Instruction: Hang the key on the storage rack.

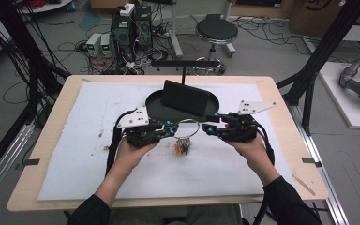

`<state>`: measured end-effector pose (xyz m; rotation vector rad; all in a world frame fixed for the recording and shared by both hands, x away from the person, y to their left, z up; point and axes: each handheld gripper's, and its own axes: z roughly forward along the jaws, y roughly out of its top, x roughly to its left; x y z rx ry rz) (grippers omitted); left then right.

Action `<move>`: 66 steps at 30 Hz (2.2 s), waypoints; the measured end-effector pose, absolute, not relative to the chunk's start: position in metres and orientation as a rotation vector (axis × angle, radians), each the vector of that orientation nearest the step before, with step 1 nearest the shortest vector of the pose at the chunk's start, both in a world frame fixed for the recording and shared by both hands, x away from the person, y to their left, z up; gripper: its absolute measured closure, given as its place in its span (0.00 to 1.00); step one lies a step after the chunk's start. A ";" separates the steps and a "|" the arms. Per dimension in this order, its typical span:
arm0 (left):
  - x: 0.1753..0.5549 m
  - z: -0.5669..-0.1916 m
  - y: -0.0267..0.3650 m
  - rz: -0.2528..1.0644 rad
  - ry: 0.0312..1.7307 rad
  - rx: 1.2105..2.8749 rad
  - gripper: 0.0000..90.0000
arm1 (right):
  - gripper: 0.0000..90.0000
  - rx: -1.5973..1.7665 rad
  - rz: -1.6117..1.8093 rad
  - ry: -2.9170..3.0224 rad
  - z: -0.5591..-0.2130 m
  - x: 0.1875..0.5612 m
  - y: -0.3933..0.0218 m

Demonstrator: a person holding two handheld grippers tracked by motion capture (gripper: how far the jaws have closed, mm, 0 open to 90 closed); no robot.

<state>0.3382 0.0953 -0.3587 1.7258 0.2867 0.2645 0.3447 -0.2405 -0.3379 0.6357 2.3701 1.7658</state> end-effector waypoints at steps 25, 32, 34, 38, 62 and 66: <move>0.372 -0.319 0.120 0.456 0.357 1.664 0.96 | 0.46 0.774 1.590 2.156 -0.367 0.356 -0.285; 0.387 -0.312 0.127 0.491 0.394 1.628 0.96 | 0.45 0.825 1.576 2.119 -0.371 0.358 -0.294; 0.392 -0.311 0.129 0.503 0.407 1.615 0.96 | 0.44 0.836 1.570 2.113 -0.372 0.359 -0.296; 0.403 -0.311 0.133 0.510 0.442 1.586 0.96 | 0.43 0.842 1.555 2.108 -0.374 0.360 -0.297; 0.450 -0.333 0.151 0.540 0.590 1.518 0.96 | 0.45 0.840 1.548 2.098 -0.374 0.353 -0.302; 0.456 -0.338 0.153 0.536 0.612 1.511 0.96 | 0.45 0.837 1.550 2.094 -0.374 0.353 -0.303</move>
